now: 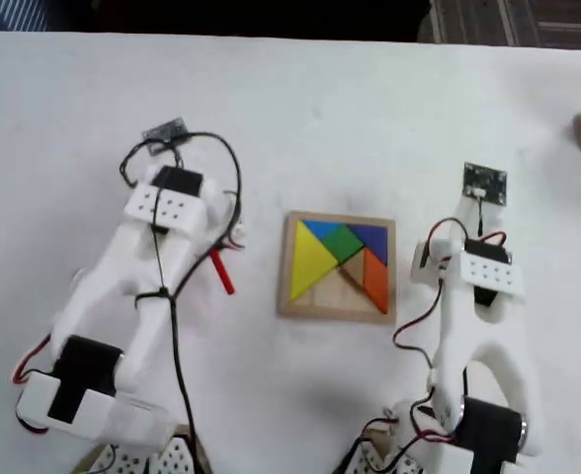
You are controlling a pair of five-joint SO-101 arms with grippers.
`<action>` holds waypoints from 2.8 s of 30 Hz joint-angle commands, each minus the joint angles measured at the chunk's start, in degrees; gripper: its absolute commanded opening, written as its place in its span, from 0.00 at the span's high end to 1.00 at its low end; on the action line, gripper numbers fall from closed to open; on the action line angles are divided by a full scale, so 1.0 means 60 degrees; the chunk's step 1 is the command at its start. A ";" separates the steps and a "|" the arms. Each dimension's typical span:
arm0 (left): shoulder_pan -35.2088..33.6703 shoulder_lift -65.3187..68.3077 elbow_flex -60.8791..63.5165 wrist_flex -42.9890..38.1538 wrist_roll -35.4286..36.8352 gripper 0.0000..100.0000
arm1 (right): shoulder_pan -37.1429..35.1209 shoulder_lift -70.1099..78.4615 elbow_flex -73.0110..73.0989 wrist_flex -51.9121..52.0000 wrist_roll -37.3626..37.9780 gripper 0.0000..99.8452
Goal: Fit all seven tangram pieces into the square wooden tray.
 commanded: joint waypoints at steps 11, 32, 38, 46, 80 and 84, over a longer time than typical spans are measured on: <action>-0.0330 -0.0374 -0.0059 -0.0190 0.0132 0.98 | 0.0315 0.0256 -0.0234 -0.1370 0.0527 0.98; -0.0916 -0.0418 0.0835 -0.1070 0.0132 0.98 | -0.3040 0.0930 0.0073 -0.0491 0.0952 0.98; -0.0916 -0.0418 0.0835 -0.1070 0.0132 0.98 | -0.3670 0.0916 0.0117 -0.0432 0.0938 0.98; -0.0916 -0.0388 0.0850 -0.1070 0.0132 0.98 | -0.3114 0.0593 0.0088 -0.0432 0.0923 0.98; -0.0916 -0.0388 0.1392 -0.2066 -0.0498 0.98 | -0.5868 -0.1546 0.2168 -0.1663 -0.0777 0.98; -0.0930 -0.0388 0.1392 -0.2066 -0.0498 0.98 | -0.5399 -0.1546 0.2198 -0.1707 -0.0762 0.98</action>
